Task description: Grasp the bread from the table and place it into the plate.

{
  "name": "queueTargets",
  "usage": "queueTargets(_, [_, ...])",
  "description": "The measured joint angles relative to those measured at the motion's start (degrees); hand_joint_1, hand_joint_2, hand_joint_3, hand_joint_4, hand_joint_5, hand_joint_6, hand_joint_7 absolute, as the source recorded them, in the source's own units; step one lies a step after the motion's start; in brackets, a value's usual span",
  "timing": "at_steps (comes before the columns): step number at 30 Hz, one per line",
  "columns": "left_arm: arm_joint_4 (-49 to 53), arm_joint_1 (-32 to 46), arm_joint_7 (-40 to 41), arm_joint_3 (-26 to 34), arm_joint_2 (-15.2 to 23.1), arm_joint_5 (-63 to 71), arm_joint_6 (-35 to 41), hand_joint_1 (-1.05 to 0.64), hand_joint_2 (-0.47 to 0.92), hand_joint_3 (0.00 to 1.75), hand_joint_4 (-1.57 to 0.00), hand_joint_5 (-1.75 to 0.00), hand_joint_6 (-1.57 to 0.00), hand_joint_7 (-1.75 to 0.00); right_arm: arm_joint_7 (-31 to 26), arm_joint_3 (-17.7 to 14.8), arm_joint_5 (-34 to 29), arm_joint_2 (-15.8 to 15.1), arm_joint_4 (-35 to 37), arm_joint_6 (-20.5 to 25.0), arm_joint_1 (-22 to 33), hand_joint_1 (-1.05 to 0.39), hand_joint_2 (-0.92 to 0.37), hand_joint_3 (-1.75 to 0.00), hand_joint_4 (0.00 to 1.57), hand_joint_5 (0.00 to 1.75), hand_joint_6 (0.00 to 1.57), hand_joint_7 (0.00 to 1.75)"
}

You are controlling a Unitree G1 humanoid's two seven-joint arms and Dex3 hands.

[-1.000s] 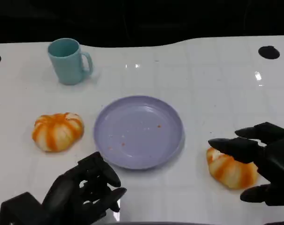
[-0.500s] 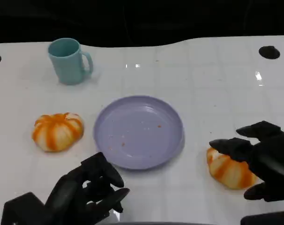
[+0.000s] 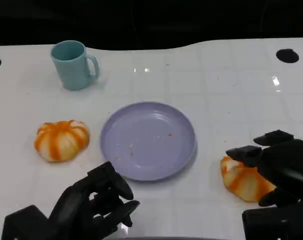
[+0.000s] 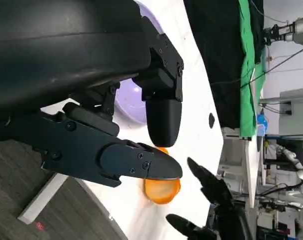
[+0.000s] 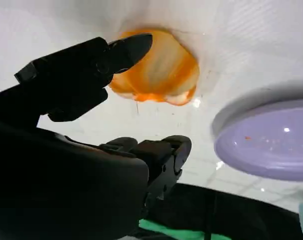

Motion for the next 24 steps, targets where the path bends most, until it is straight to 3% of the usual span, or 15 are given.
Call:
queueTargets(15, [-1.8,1.2,0.3,-0.2,-0.2,0.1,1.0,-0.59,0.92,0.2,-0.63,-1.75,-0.51,-1.61,4.1,4.9,3.2,1.2,11.0,4.2,-7.4,-0.36,-0.83,-0.01,0.42,0.17,0.61,0.02])
queueTargets(24, [-2.3,1.4,0.3,-0.2,-0.3,0.0,1.2,-0.58,0.92,0.21,-0.61,-1.75,-0.5,-1.62,1.8,7.0,4.1,3.2,18.4,4.7,-12.3,-0.35,-0.91,-0.02,0.56,0.15,0.74,0.04])
